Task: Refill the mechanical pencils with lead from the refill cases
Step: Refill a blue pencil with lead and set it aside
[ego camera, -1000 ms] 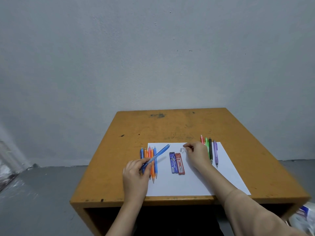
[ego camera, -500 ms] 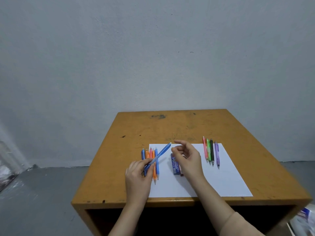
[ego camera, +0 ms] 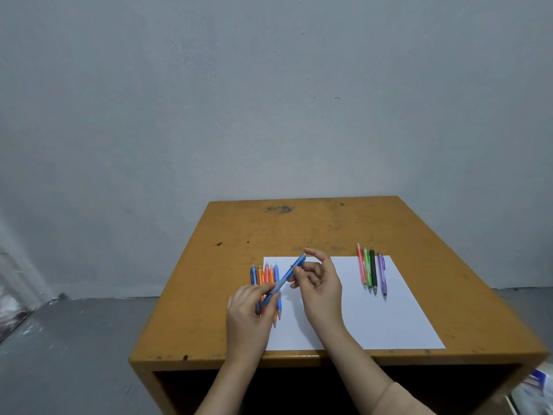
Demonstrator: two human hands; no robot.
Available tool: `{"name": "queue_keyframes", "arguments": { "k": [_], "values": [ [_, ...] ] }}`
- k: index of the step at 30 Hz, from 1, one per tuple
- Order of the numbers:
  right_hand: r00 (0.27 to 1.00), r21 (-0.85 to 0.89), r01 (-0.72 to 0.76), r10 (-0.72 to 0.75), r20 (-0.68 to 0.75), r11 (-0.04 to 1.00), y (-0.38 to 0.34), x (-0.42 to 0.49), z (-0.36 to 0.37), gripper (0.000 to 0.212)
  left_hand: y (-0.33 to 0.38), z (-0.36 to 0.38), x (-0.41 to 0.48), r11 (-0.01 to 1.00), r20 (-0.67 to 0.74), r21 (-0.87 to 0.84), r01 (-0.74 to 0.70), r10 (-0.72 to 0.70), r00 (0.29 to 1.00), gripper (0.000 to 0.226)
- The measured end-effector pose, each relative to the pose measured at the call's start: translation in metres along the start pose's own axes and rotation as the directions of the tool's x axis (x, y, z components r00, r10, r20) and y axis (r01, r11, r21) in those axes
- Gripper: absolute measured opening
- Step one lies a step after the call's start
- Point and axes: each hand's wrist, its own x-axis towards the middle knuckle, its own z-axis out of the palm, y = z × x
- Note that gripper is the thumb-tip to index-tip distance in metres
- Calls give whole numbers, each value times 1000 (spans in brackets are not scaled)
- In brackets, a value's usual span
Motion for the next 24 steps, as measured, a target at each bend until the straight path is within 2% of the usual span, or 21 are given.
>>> {"name": "queue_keyframes", "arguments": {
  "k": [6,13,19,24],
  "values": [
    [999,43,-41,41,-12,998,-5,9,-1,32,1,1,1,995,-27,36,-95,96,995,24],
    [997,57,-30,34,-69,998,-21,35,-20,32,3,3,3,993,7,37,-116,116,993,24],
    [990,-48,-93,87,-113,994,-25,67,-45,34,0,-4,12,991,-1,108,-84,84,996,24],
    [967,-298,-251,252,-37,921,-19,86,-65,29,-12,-15,24,977,36,208,45,-54,998,31]
  ]
}}
